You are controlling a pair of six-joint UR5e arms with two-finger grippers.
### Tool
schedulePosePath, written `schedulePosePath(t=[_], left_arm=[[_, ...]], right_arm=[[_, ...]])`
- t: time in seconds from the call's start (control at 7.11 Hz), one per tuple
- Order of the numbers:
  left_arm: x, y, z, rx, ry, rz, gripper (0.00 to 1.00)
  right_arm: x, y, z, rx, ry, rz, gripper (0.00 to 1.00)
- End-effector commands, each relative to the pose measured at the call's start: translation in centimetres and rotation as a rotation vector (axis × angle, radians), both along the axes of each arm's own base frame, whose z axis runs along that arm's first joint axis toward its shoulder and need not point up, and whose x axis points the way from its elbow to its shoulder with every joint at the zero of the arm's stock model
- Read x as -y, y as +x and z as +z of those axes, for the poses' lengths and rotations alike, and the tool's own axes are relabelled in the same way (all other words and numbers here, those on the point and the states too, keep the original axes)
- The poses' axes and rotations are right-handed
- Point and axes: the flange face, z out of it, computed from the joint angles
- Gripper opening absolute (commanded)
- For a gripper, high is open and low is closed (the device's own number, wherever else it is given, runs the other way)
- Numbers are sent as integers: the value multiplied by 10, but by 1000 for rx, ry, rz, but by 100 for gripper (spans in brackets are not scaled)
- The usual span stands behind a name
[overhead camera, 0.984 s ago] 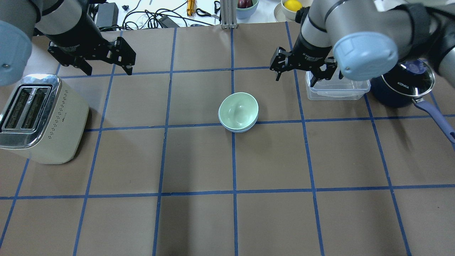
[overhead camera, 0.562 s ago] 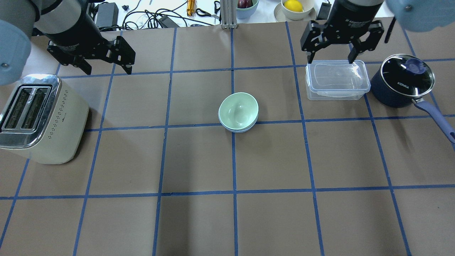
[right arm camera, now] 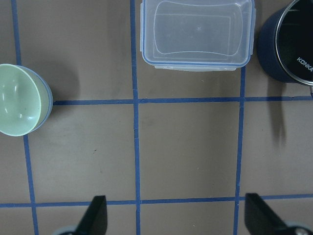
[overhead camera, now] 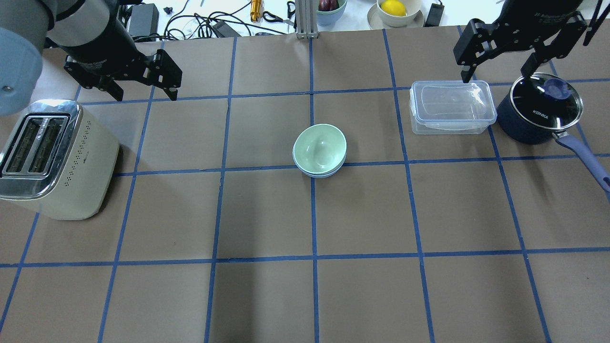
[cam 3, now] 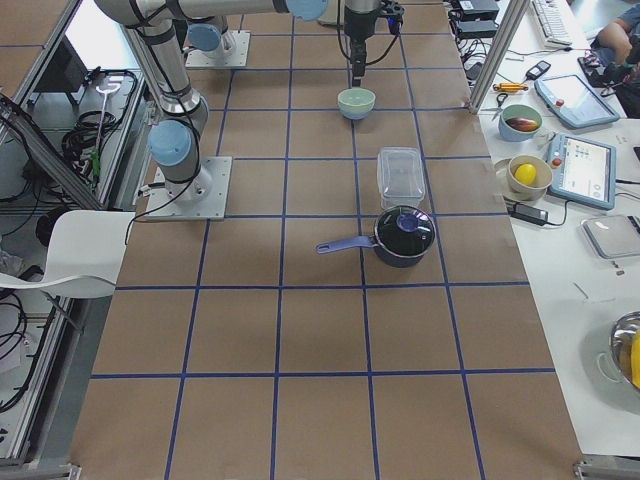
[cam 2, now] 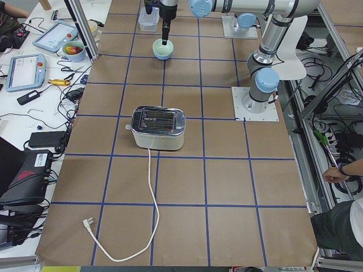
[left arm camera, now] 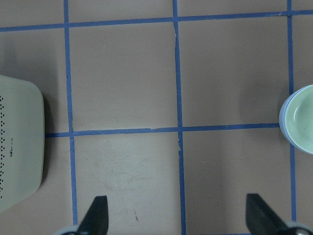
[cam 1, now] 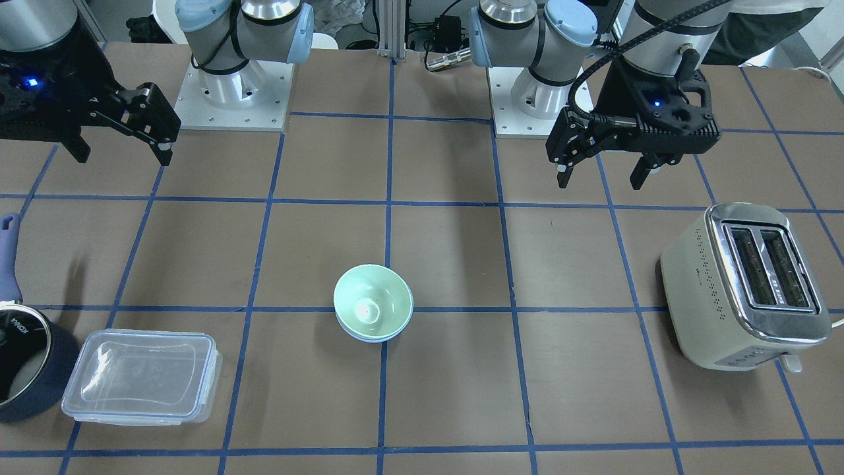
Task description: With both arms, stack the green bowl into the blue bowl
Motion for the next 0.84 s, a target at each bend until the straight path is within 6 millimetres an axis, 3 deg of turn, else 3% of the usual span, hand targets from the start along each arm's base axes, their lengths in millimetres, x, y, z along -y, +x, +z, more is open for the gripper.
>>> schedulePosePath(t=[0.0,0.7], left_arm=[[0,0,-1,0,2,0,100],[-1,-1,-3,-1,6,3,100]], right_arm=[[-2,4,-3,10,7,1,100],[-3,5,-1,11,3,-7,100]])
